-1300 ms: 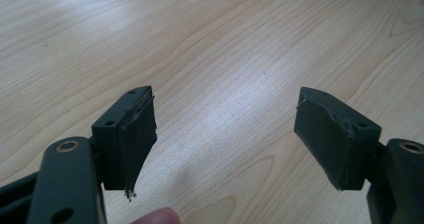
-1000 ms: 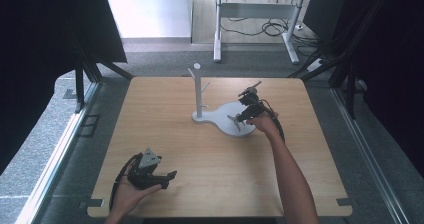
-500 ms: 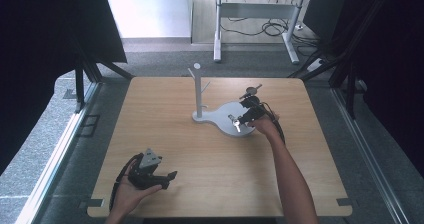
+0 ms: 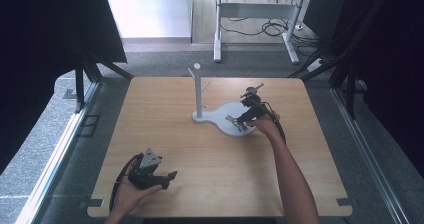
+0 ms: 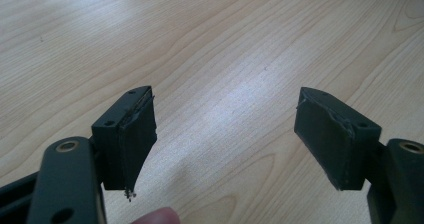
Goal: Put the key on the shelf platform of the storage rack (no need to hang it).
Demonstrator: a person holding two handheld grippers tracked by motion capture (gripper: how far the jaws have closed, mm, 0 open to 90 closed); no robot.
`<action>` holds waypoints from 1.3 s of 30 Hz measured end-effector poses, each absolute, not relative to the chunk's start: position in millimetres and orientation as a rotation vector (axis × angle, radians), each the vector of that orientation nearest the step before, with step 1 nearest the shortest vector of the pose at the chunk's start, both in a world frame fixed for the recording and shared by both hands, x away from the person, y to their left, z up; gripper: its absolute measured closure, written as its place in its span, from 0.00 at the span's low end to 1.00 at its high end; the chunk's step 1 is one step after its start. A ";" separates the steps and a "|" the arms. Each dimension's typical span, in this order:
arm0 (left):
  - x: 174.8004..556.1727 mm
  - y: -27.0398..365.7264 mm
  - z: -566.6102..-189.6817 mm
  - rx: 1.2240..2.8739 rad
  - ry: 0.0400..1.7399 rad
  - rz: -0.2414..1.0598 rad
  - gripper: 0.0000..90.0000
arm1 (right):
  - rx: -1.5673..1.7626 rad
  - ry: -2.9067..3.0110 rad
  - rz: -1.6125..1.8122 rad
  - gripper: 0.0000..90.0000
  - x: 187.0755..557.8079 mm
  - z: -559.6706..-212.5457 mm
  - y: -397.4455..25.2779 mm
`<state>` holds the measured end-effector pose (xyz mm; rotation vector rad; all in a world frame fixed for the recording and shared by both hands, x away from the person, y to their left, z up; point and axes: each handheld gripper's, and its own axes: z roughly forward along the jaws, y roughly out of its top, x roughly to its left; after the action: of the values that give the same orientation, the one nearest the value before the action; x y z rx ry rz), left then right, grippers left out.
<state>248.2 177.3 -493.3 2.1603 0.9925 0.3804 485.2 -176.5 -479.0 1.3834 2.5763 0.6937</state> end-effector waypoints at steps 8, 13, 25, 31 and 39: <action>248.4 176.2 -494.0 2.166 0.990 0.380 0.28 | 1.354 2.557 0.742 0.60 477.5 -467.1 -179.9; 248.0 176.7 -493.3 2.162 0.992 0.380 0.28 | 1.299 2.574 0.812 0.58 467.3 -457.3 -180.3; 245.6 179.9 -487.7 2.141 0.991 0.396 0.28 | 1.187 2.571 0.882 0.56 423.7 -442.2 -192.9; 245.9 182.2 -486.7 2.145 0.994 0.392 0.28 | 1.144 2.555 0.916 0.55 395.5 -441.9 -203.6; 245.8 182.7 -486.6 2.141 0.996 0.396 0.28 | 1.134 2.518 0.972 0.55 355.2 -453.4 -231.7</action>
<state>245.8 182.7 -486.6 2.1408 0.9960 0.3960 355.2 -231.7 -453.4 1.1339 2.5183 0.9725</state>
